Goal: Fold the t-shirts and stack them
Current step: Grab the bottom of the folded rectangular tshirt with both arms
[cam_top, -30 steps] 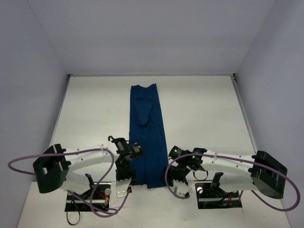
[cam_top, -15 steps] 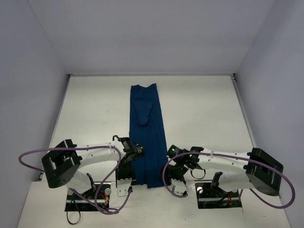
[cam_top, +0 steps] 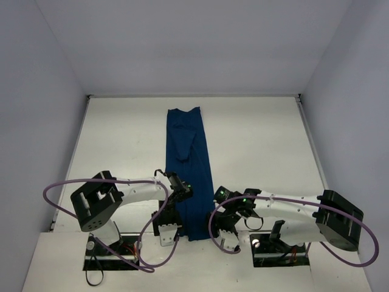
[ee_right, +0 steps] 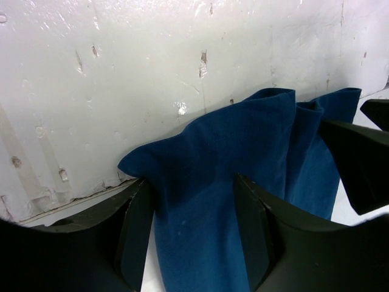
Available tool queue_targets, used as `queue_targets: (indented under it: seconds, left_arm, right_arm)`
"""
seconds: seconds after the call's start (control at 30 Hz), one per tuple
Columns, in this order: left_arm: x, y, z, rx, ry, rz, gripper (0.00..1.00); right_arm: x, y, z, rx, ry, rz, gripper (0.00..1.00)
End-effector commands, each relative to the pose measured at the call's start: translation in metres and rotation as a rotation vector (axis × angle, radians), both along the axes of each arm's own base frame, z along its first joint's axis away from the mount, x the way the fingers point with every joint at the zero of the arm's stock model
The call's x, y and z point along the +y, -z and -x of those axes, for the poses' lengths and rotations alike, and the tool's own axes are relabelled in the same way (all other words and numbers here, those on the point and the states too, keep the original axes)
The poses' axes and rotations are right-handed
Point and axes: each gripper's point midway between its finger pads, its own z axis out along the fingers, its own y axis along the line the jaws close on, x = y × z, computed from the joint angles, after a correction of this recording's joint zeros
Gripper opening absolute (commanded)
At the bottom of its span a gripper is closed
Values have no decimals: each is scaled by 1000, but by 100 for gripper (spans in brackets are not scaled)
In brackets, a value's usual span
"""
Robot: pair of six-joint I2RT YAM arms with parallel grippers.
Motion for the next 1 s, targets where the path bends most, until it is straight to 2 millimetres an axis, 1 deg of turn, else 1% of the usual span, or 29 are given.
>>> queue_targets:
  seconds: [0.0,0.1,0.23,0.37,0.53,0.67,0.8,0.97]
  left_arm:
    - [3,-12,3,37,8,27,49]
    - [6,-11,3,31,11,69,49]
    - [9,-9,4,15,17,118,44]
    - [10,-7,5,-3,12,153,44]
    - [13,5,3,-37,4,174,44]
    - [10,9,1,-50,-6,189,44]
    - [4,13,-5,-63,-23,185,44]
    - [-5,16,-11,-66,-28,198,38]
  right_arm:
    - [-41,34,-3,-56,-2,198,54]
    - [-39,33,-6,-59,15,208,56]
    - [-37,29,-9,-60,37,217,57]
    - [-36,29,-14,-58,76,245,58]
    - [-35,27,-20,-69,115,259,61]
    - [-38,26,-20,-77,126,257,62]
    - [-39,27,-18,-68,149,275,62]
    - [-38,22,-22,-81,186,269,62]
